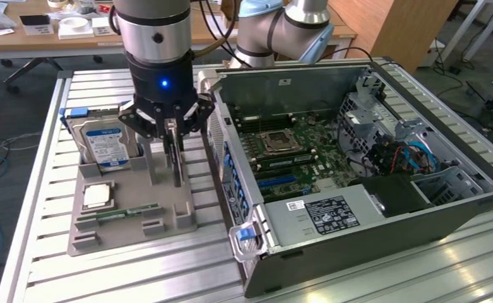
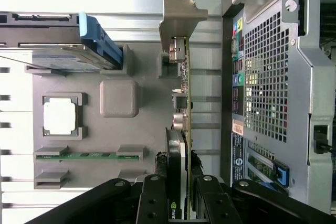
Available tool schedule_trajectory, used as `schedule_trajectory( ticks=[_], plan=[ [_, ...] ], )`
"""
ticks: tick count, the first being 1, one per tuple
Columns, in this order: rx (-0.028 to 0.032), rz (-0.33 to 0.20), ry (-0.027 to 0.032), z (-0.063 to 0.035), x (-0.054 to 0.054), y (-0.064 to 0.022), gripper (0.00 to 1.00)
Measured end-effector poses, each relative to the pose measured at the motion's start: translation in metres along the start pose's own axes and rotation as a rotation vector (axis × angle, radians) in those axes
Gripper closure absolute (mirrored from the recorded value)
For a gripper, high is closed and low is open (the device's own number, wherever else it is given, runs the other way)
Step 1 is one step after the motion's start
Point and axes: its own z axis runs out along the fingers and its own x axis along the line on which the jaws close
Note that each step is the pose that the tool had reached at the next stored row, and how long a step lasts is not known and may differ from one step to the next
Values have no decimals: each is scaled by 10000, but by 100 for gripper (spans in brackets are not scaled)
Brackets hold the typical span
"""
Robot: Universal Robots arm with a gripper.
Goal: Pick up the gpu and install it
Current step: 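Pick up the gpu and move the gpu toward the slot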
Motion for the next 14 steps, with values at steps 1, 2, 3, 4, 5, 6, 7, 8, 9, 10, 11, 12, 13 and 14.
schedule_trajectory(
  ticks=[1, 2, 3, 4, 5, 6, 7, 8, 9, 10, 11, 12, 13, 14],
  plan=[
    [0, 0, 0, -9, 0, 0, 73],
    [0, 0, 0, -18, -1, 1, 73],
    [0, 0, 0, -27, -1, 1, 73],
    [-1, 0, 0, -37, -1, 2, 73],
    [0, 0, 0, -47, -1, 2, 73],
    [0, 0, 0, -57, -2, 3, 73],
    [0, 0, -1, -68, -2, 3, 73],
    [0, 0, 0, -78, -2, 4, 73],
    [-1, 0, -1, -88, -2, 4, 73],
    [0, -1, 0, -98, -2, 5, 73],
    [-1, 0, 0, -107, -3, 5, 73],
    [0, -1, 0, -116, -3, 6, 73],
    [-1, 0, -1, -125, -3, 6, 73],
    [0, -1, -1, -134, -3, 6, 73]
  ],
)
